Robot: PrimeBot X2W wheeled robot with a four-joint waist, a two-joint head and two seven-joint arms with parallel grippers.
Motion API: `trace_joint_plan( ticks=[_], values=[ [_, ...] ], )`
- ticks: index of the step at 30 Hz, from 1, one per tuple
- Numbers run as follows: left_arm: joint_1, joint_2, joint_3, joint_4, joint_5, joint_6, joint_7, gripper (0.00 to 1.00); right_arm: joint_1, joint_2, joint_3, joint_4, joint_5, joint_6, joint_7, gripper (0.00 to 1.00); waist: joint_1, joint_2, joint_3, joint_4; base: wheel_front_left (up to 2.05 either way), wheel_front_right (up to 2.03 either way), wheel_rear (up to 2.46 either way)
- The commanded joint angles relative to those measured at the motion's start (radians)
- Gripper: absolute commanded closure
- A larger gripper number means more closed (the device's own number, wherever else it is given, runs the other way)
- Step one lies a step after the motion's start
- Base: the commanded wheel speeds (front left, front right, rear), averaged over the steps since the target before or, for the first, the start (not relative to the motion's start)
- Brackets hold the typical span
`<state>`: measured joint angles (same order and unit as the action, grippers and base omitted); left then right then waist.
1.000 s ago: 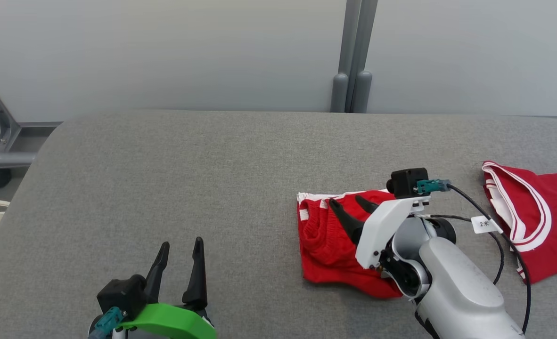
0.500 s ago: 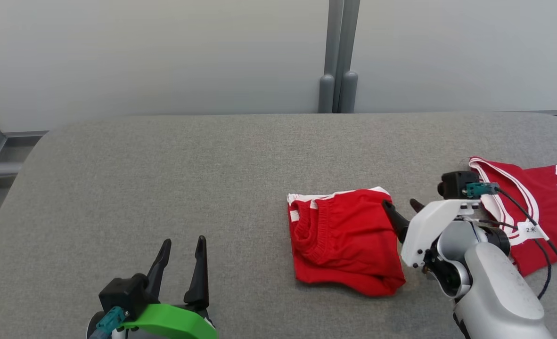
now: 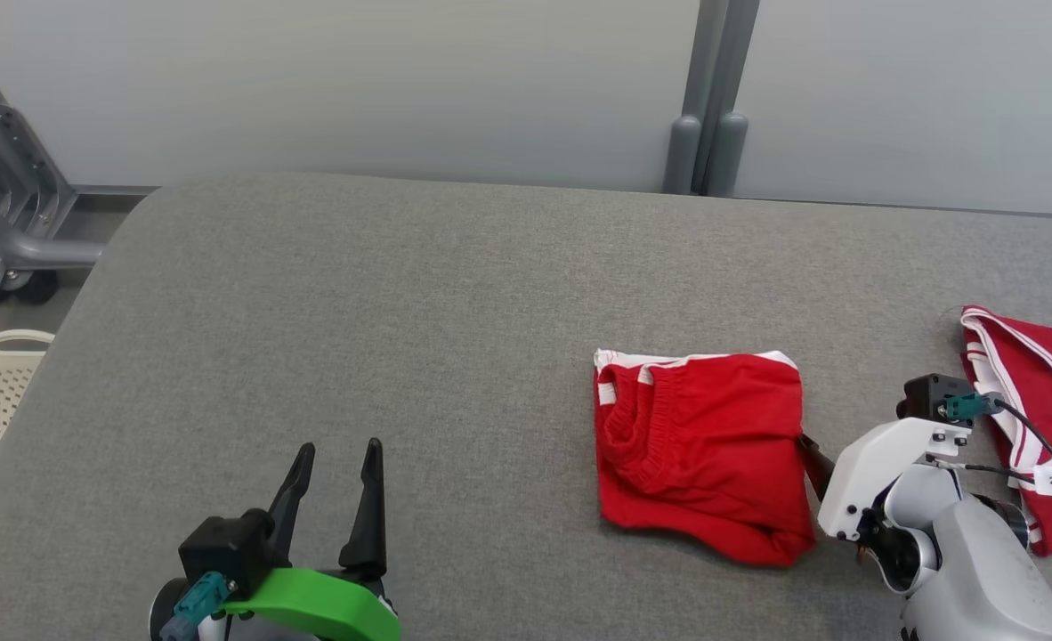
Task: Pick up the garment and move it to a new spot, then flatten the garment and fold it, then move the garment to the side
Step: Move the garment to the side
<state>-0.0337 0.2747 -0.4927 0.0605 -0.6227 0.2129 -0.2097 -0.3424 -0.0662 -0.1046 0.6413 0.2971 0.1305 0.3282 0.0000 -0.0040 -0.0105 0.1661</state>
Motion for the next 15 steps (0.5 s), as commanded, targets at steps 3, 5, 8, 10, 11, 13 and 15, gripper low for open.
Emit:
trace_joint_plan(
  ticks=[3, 5, 8, 10, 11, 13, 15],
  values=[
    [-0.016, 0.011, 0.002, -0.008, 0.005, 0.007, 0.002, 0.00, -0.025, 0.006, -0.016, 0.031, 0.015, 0.000, -0.003, 0.00, 0.0000, 0.0040, 0.024, 0.034, 0.00, 0.00, 0.00],
    [-0.015, 0.013, 0.003, -0.010, 0.004, 0.010, 0.003, 0.00, -0.036, 0.008, -0.017, 0.051, 0.030, 0.000, -0.001, 0.00, 0.0000, 0.0040, 0.028, 0.041, 0.00, 0.00, 0.00],
    [-0.014, 0.014, 0.002, -0.014, 0.005, 0.012, 0.004, 0.00, -0.055, 0.010, -0.010, 0.083, 0.049, 0.000, 0.011, 0.00, 0.0000, 0.0040, 0.032, 0.047, 0.00, 0.00, 0.00],
    [-0.016, 0.015, 0.003, -0.015, 0.003, 0.013, 0.003, 0.00, -0.068, 0.010, -0.005, 0.100, 0.057, 0.000, 0.010, 0.31, 0.0000, 0.0040, 0.035, 0.048, 0.00, 0.00, 0.00],
    [-0.017, 0.015, 0.004, -0.015, 0.003, 0.014, 0.002, 0.00, -0.073, 0.011, -0.003, 0.108, 0.059, 0.000, 0.009, 0.54, 0.0000, 0.0040, 0.036, 0.048, 0.00, 0.00, 0.00],
    [-0.019, 0.014, 0.004, -0.014, 0.001, 0.014, 0.000, 0.00, -0.084, 0.011, 0.004, 0.121, 0.060, 0.000, 0.005, 0.80, 0.0000, 0.0040, 0.038, 0.046, 0.00, 0.00, 0.00],
    [-0.022, 0.013, 0.004, -0.015, 0.002, 0.017, -0.001, 0.00, -0.098, 0.012, 0.016, 0.127, 0.063, 0.000, 0.004, 1.00, 0.0000, 0.0040, 0.039, 0.040, 0.00, 0.00, 0.00]
  ],
)
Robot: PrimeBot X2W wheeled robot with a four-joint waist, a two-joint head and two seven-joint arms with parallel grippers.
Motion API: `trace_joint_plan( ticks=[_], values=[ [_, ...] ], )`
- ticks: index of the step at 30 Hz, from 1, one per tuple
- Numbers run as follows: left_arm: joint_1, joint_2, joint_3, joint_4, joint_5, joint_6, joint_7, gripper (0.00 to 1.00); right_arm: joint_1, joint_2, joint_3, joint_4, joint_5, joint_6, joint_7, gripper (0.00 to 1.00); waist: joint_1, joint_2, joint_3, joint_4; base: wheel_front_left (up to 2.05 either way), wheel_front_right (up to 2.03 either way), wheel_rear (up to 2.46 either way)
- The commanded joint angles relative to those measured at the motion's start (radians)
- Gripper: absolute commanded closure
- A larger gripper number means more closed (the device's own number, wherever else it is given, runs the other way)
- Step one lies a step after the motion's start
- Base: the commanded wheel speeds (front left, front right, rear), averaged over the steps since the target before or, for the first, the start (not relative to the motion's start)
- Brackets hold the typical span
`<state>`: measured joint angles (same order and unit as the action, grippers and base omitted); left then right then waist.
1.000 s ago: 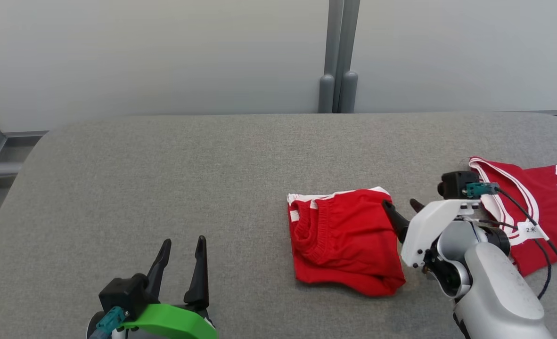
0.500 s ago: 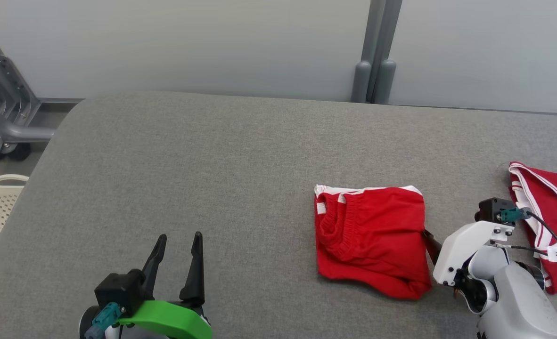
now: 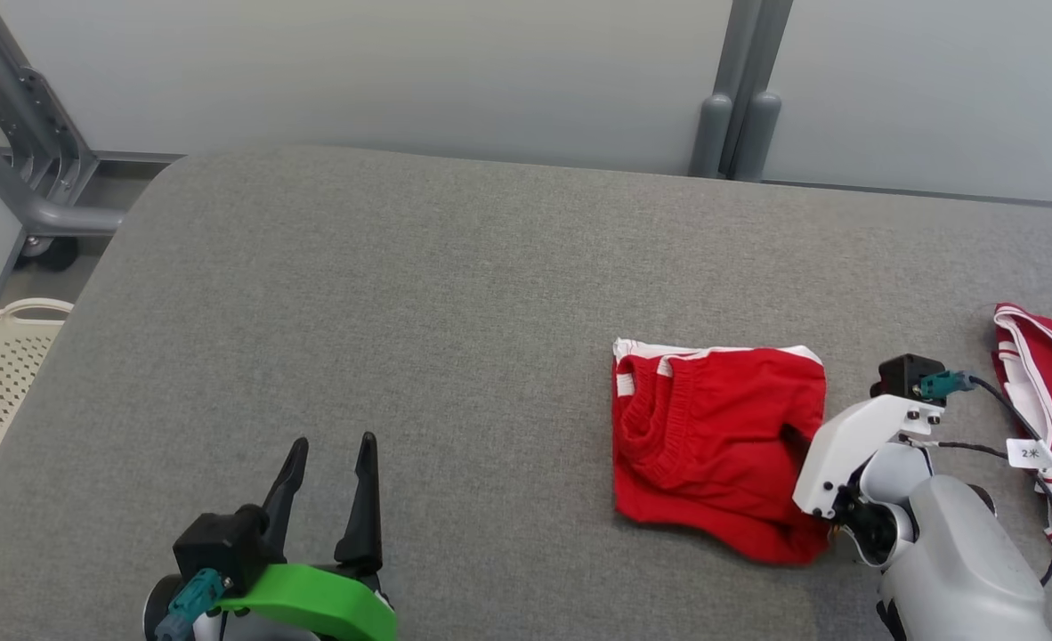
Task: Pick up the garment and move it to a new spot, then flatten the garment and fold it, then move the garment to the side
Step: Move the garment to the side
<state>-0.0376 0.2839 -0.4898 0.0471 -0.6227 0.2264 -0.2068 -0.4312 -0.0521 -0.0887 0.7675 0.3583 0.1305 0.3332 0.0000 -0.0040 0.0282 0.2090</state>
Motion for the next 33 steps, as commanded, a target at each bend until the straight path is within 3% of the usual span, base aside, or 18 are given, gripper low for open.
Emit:
trace_joint_plan(
  ticks=[1, 12, 25, 33],
  values=[
    [-0.017, 0.003, 0.002, -0.003, 0.002, 0.005, -0.004, 0.00, -0.012, -0.002, 0.010, 0.001, 0.004, 0.000, -0.002, 1.00, 0.0000, 0.0040, 0.000, -0.007, 0.00, 0.00, 0.00],
    [-0.022, -0.006, -0.010, -0.022, 0.010, 0.000, -0.016, 0.00, -0.020, -0.053, 0.134, -0.079, 0.033, 0.000, 0.015, 1.00, 0.0000, 0.0040, -0.003, -0.114, 0.00, 0.00, 0.00],
    [-0.049, -0.030, -0.019, -0.029, 0.015, -0.006, -0.029, 0.00, -0.036, -0.167, 0.224, -0.302, 0.034, 0.000, 0.109, 1.00, 0.0000, 0.0040, 0.040, -0.362, 0.00, 0.00, 0.00],
    [-0.100, -0.038, -0.030, -0.020, 0.030, -0.023, -0.034, 0.00, -0.056, -0.201, 0.219, -0.415, 0.021, 0.000, 0.160, 1.00, 0.0000, 0.0040, 0.105, -0.467, 0.00, 0.00, 0.00]
  ],
)
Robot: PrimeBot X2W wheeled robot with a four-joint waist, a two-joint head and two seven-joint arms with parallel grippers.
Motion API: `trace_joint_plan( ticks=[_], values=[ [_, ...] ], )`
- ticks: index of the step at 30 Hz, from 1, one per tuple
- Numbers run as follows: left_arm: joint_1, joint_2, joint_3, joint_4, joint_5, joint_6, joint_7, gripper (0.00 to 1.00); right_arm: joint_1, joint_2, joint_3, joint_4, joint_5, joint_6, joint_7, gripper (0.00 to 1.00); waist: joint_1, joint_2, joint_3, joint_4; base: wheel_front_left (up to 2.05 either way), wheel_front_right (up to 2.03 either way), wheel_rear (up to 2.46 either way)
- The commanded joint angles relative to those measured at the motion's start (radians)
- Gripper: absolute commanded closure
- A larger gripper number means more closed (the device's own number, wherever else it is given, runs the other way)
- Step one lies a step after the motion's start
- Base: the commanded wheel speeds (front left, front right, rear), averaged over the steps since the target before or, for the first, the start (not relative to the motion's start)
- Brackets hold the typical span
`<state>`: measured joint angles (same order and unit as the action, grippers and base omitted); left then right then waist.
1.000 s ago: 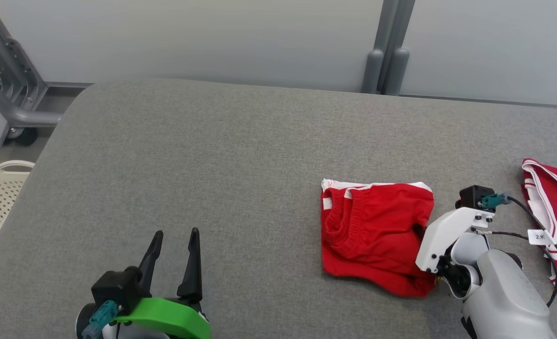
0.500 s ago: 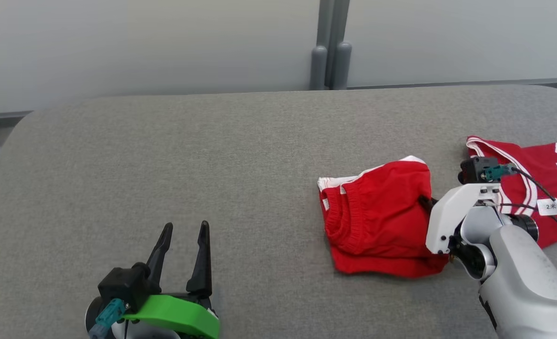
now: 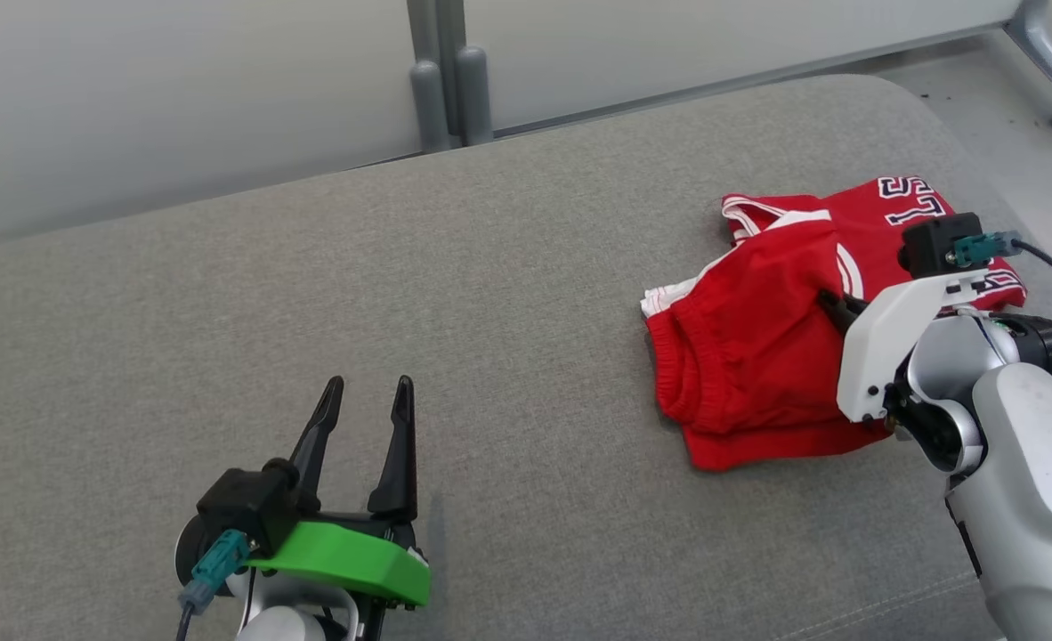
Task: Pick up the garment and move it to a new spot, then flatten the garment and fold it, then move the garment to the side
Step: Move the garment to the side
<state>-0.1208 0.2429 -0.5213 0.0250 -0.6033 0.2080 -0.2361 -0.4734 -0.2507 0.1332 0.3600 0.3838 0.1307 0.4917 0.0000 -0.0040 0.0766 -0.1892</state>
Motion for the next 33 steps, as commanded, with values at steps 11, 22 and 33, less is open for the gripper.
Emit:
trace_joint_plan(
  ticks=[11, 22, 33],
  values=[
    [-0.061, -0.005, -0.012, 0.037, 0.017, -0.022, -0.008, 0.00, -0.027, 0.024, -0.014, -0.015, -0.038, 0.000, -0.009, 1.00, 0.0000, 0.0040, 0.067, -0.070, 0.00, 0.00, 0.00],
    [-0.023, -0.006, -0.016, 0.047, 0.002, -0.015, -0.011, 0.00, -0.071, 0.011, 0.009, -0.024, -0.032, 0.000, -0.019, 1.00, 0.0000, 0.0040, 0.011, -0.030, 0.00, 0.00, 0.00],
    [-0.018, 0.009, -0.022, 0.029, 0.004, -0.006, -0.003, 0.00, -0.152, -0.076, 0.009, 0.015, -0.063, 0.000, -0.026, 1.00, 0.0000, 0.0040, 0.020, 0.003, 0.00, 0.00, 0.00]
  ],
)
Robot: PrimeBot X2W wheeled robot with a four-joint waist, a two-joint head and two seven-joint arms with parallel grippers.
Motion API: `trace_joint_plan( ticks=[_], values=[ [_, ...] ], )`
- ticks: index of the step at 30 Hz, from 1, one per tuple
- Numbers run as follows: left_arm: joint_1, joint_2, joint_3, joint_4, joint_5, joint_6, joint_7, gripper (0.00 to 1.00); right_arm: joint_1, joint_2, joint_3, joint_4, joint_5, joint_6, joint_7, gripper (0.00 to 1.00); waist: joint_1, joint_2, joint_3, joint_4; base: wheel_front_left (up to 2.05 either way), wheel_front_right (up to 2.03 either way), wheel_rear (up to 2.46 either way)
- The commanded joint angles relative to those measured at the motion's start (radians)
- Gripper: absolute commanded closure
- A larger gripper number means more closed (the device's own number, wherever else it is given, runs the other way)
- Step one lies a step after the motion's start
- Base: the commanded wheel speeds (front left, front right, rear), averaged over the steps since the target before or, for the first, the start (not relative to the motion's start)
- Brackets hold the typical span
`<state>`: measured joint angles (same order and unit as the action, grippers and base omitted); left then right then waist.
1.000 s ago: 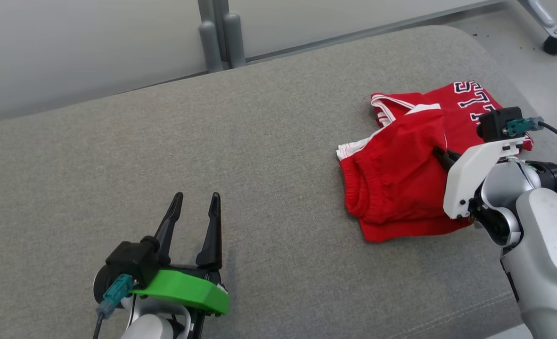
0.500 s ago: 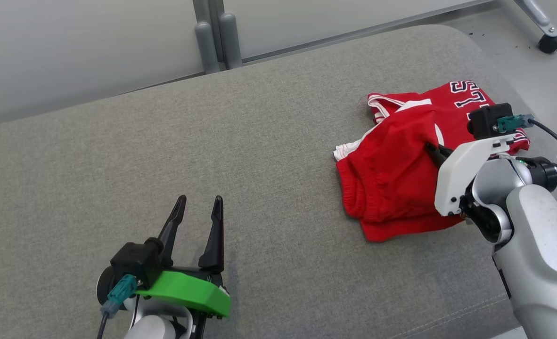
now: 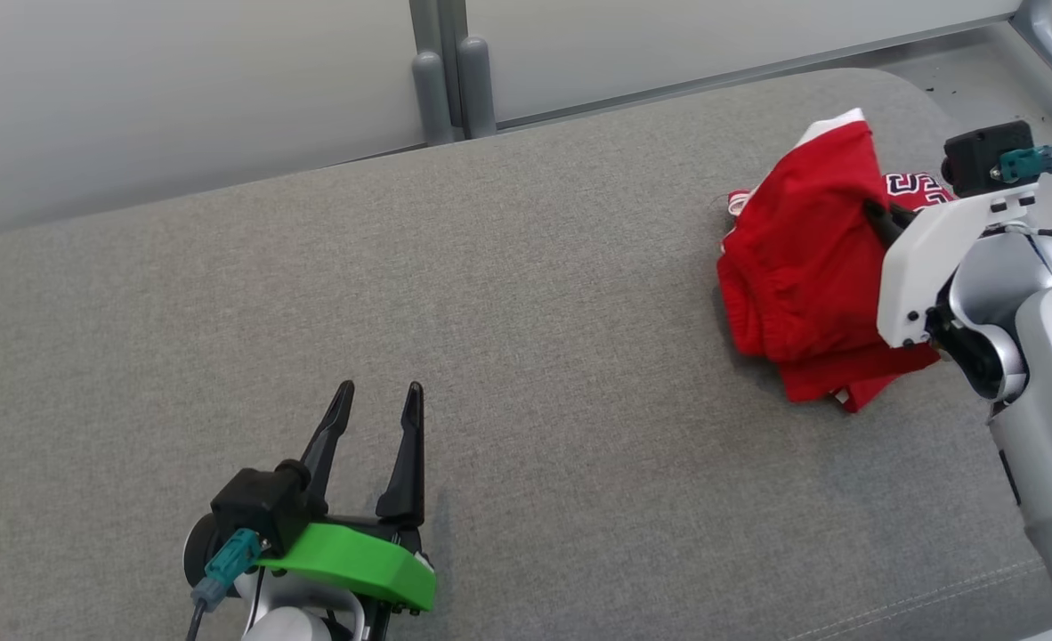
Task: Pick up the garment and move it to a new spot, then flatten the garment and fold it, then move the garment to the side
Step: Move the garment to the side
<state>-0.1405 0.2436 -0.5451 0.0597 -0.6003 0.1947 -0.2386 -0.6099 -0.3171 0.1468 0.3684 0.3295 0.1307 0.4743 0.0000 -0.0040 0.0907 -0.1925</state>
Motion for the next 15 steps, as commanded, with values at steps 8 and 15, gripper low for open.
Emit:
trace_joint_plan(
  ticks=[8, 15],
  values=[
    [-0.023, 0.024, -0.004, -0.027, 0.015, 0.010, 0.017, 0.00, -0.045, -0.095, 0.040, 0.089, -0.022, 0.000, -0.058, 1.00, 0.0000, 0.0040, 0.044, 0.029, 0.00, 0.00, 0.00],
    [-0.052, 0.040, -0.014, -0.053, 0.031, 0.015, 0.042, 0.00, -0.100, -0.171, 0.083, 0.204, -0.004, 0.000, -0.155, 1.00, 0.0000, 0.0040, 0.099, 0.064, 0.00, 0.00, 0.00]
  ],
)
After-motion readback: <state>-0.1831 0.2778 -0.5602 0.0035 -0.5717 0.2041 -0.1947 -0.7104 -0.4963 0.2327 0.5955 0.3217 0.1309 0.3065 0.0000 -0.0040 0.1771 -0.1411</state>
